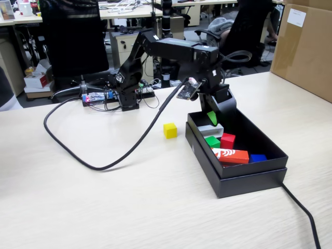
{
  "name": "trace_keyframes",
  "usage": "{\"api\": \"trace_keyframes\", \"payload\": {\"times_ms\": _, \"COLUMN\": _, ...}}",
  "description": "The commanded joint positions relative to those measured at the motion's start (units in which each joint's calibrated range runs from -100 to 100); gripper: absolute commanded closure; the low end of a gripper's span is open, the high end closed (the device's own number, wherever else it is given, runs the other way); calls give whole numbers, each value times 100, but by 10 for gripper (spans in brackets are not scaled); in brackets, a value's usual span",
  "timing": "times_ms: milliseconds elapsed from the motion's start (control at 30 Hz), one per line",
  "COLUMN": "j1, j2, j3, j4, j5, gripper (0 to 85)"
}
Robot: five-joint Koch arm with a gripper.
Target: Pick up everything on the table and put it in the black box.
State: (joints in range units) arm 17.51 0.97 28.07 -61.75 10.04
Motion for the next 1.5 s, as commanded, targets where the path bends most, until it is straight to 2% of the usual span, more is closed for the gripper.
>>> {"api": "trace_keyframes", "payload": {"times_ms": 0, "j1": -78, "j2": -1239, "j3": 4, "j4": -6, "j5": -112, "gripper": 504}}
{"api": "trace_keyframes", "payload": {"times_ms": 333, "j1": -386, "j2": -3763, "j3": -1773, "j4": -15, "j5": -181, "gripper": 481}}
{"api": "trace_keyframes", "payload": {"times_ms": 433, "j1": -420, "j2": -4406, "j3": -2354, "j4": -162, "j5": -181, "gripper": 442}}
{"api": "trace_keyframes", "payload": {"times_ms": 733, "j1": -650, "j2": -5886, "j3": -3949, "j4": -171, "j5": -117, "gripper": 406}}
{"api": "trace_keyframes", "payload": {"times_ms": 967, "j1": -679, "j2": -5920, "j3": -4747, "j4": -127, "j5": -78, "gripper": 376}}
{"api": "trace_keyframes", "payload": {"times_ms": 1200, "j1": -615, "j2": -5611, "j3": -5500, "j4": 546, "j5": 0, "gripper": 378}}
{"api": "trace_keyframes", "payload": {"times_ms": 1467, "j1": -571, "j2": -4911, "j3": -5427, "j4": 866, "j5": 54, "gripper": 379}}
